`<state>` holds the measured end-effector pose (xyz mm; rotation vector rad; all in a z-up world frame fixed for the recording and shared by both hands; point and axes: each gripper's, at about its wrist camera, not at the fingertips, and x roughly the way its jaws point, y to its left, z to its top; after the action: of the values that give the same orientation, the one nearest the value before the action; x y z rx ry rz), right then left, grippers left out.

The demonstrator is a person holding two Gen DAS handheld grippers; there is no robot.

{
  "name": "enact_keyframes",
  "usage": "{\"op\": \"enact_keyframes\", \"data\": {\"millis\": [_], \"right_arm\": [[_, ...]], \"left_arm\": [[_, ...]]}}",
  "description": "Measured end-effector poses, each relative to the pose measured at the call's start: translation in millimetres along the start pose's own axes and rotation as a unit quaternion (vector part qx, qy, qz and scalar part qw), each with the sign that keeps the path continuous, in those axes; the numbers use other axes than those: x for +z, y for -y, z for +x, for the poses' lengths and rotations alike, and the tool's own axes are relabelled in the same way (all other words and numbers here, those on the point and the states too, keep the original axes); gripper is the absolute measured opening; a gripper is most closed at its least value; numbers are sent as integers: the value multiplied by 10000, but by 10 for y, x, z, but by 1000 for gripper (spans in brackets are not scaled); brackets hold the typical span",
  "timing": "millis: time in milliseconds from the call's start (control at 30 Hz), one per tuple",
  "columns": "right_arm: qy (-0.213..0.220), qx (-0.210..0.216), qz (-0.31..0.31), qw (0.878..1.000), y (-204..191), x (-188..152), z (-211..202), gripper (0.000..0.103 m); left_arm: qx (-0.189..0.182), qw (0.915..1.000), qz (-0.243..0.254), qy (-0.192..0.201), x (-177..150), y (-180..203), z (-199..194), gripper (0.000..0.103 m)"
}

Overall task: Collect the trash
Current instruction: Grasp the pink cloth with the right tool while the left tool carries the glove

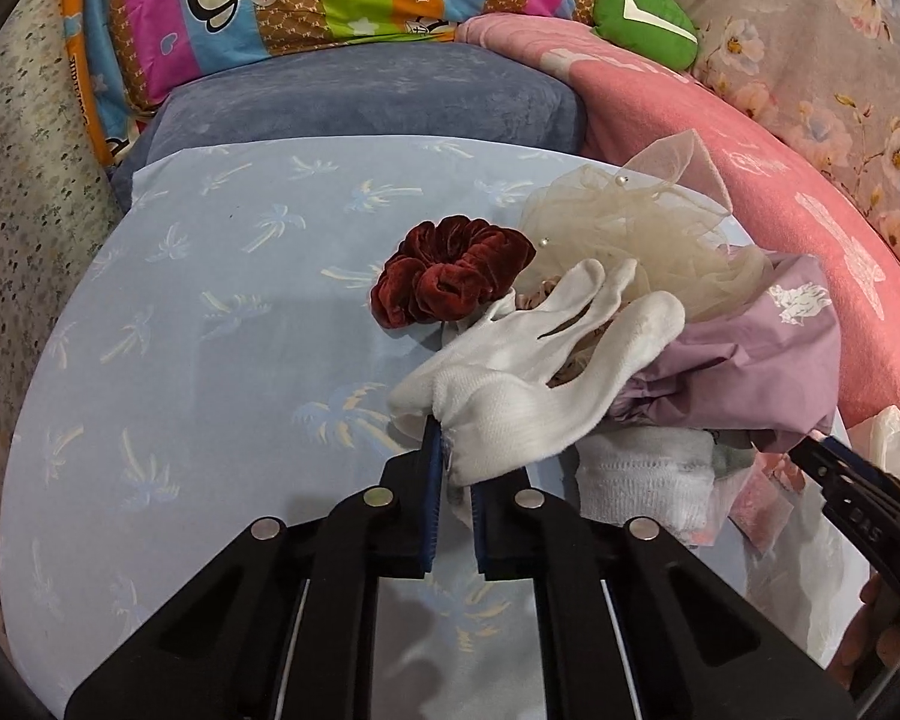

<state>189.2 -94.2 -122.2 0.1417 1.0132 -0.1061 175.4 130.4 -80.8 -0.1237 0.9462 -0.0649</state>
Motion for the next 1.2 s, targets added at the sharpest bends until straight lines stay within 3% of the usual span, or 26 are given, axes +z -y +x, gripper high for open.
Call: {"op": "enact_keyframes", "data": {"millis": [67, 100, 400, 733, 1200], "right_arm": [[-118, 91, 35, 9999, 3, -23, 53, 4], [-130, 121, 48, 9998, 9, -39, 54, 2], [65, 296, 103, 9995, 41, -244, -346, 1], [393, 422, 125, 9983, 159, -502, -1038, 1], [764, 33, 432, 9961, 723, -764, -1615, 2]], "left_arm": [[6, 10000, 6, 15, -3, 18, -34, 8], [7, 10000, 10, 27, -7, 24, -54, 7], [-7, 9997, 73, 235, -61, 134, -348, 6], [-382, 9973, 372, 497, -212, 519, -788, 5], [-982, 9864, 1164, 620, -419, 1354, -1065, 5]]}}
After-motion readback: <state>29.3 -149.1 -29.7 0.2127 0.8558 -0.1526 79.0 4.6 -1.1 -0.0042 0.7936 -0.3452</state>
